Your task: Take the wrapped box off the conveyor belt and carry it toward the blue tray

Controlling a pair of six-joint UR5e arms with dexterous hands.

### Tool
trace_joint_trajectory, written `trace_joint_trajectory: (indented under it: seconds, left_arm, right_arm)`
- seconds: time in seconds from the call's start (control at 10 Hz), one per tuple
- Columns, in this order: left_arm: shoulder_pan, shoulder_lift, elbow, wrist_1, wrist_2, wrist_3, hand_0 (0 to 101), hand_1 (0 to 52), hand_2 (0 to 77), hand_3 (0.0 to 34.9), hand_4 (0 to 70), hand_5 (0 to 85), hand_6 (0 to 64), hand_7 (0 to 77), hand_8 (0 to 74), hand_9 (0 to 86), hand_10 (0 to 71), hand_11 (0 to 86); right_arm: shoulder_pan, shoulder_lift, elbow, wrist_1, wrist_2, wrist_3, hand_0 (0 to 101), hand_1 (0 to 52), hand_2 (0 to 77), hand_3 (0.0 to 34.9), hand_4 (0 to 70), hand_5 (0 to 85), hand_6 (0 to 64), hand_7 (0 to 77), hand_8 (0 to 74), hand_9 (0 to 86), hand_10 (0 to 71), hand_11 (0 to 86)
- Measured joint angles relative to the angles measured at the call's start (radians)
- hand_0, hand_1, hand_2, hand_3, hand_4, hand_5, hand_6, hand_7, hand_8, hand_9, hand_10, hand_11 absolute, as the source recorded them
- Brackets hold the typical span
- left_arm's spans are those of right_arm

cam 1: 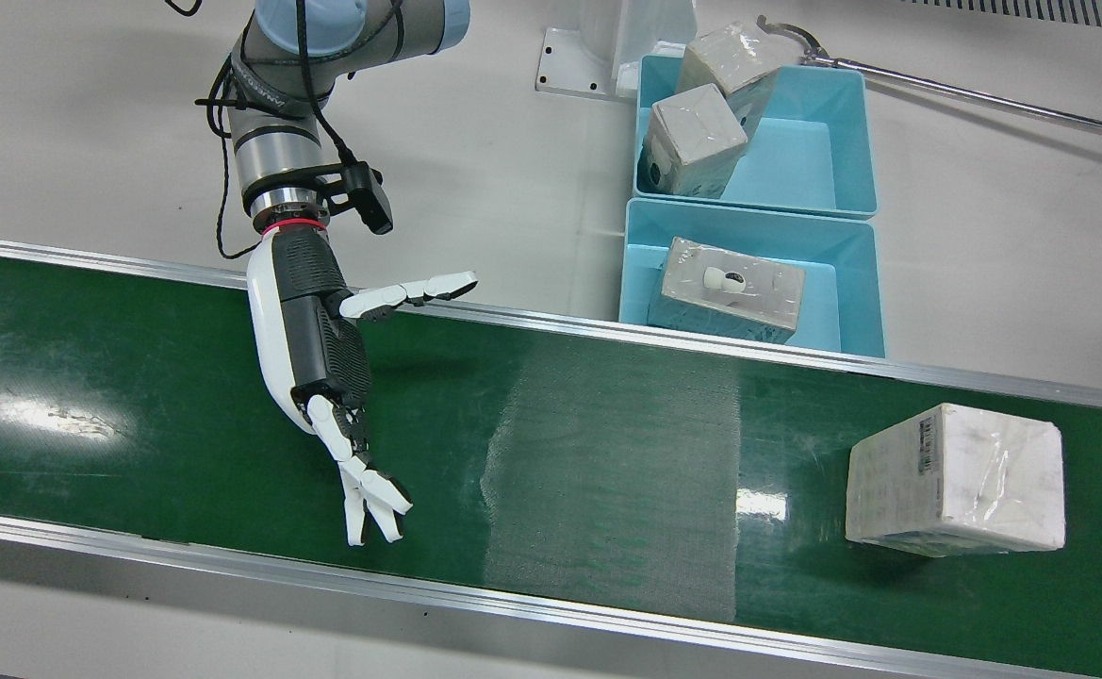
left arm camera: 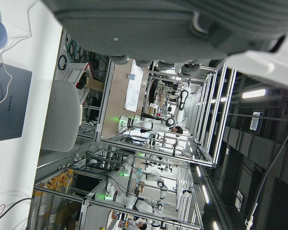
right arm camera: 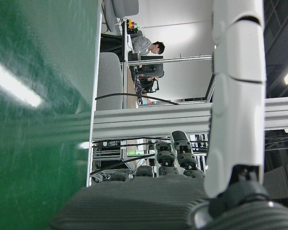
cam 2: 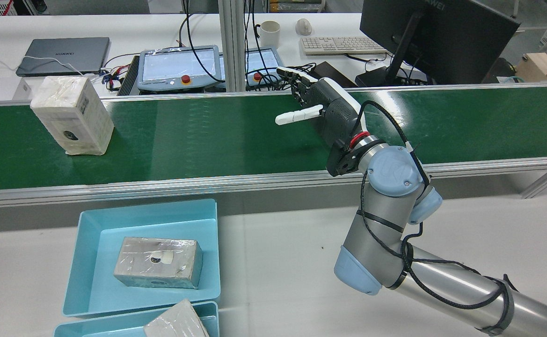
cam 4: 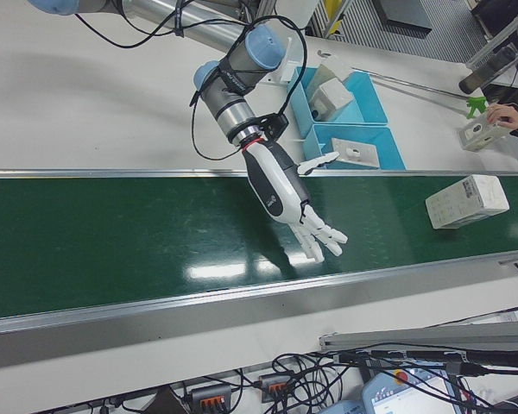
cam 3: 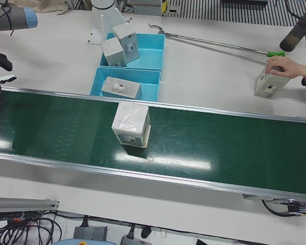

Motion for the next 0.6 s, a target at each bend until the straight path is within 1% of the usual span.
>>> trace_joint_trajectory:
  seconds: [0.1, 0.2, 0.3, 0.4, 0.5, 0.6]
  left_arm:
    - [0.0, 0.0, 0.0, 0.0, 0.0, 0.0, 0, 0.0, 0.5, 0.0, 0.0, 1.1, 0.5, 0.5, 0.5, 0.0, 0.5, 0.5]
    - [0.0, 0.0, 0.0, 0.0, 0.0, 0.0, 0, 0.0, 0.5, 0.0, 0.0, 1.1, 0.5, 0.5, 0.5, 0.0, 0.5, 0.5]
    - [0.0, 0.0, 0.0, 0.0, 0.0, 0.0, 0, 0.0, 1.1, 0.0, 0.0, 1.1, 0.0, 0.5, 0.5, 0.5, 0.5, 0.5]
    - [0.0, 0.0, 0.0, 0.0, 0.0, 0.0, 0, 0.0, 1.1, 0.0, 0.0, 1.1, 0.0, 0.5, 0.5, 0.5, 0.5, 0.5]
    - [0.0, 0.0, 0.0, 0.0, 0.0, 0.0, 0, 0.0, 1.1, 0.0, 0.0, 1.1, 0.0, 0.5, 0.5, 0.5, 0.5, 0.5]
    - [0.0, 0.0, 0.0, 0.0, 0.0, 0.0, 0, 0.0, 0.5, 0.0, 0.0, 1.1, 0.5, 0.5, 0.5, 0.5, 0.5, 0.5]
  right_arm:
    - [-0.002, -0.001, -0.001, 0.029, -0.002, -0.013, 49, 14.2, 6.5, 0.0, 9.3, 14.2, 2.7, 1.6, 0.0, 1.1, 0.0, 1.6]
    - [-0.003, -0.002, -0.002, 0.071, -0.004, -0.032, 49, 15.3, 6.5, 0.0, 8.2, 14.2, 2.2, 2.2, 0.0, 1.1, 0.0, 1.6]
    - [-0.001, -0.005, -0.003, 0.104, -0.007, -0.047, 49, 15.3, 6.5, 0.0, 8.2, 14.2, 2.2, 2.2, 0.0, 1.1, 0.0, 1.6]
    - [0.001, -0.008, -0.004, 0.12, -0.009, -0.055, 48, 15.3, 6.5, 0.0, 7.1, 13.1, 2.2, 1.6, 0.0, 1.1, 0.0, 1.6]
    - [0.002, -0.013, -0.008, 0.128, -0.01, -0.058, 49, 15.3, 6.5, 0.0, 8.7, 12.5, 2.2, 2.2, 0.0, 1.1, 0.0, 1.6]
    - [0.003, -0.016, -0.018, 0.131, -0.011, -0.059, 49, 15.3, 7.6, 0.0, 9.8, 13.6, 3.8, 1.6, 0.0, 1.1, 0.0, 1.6]
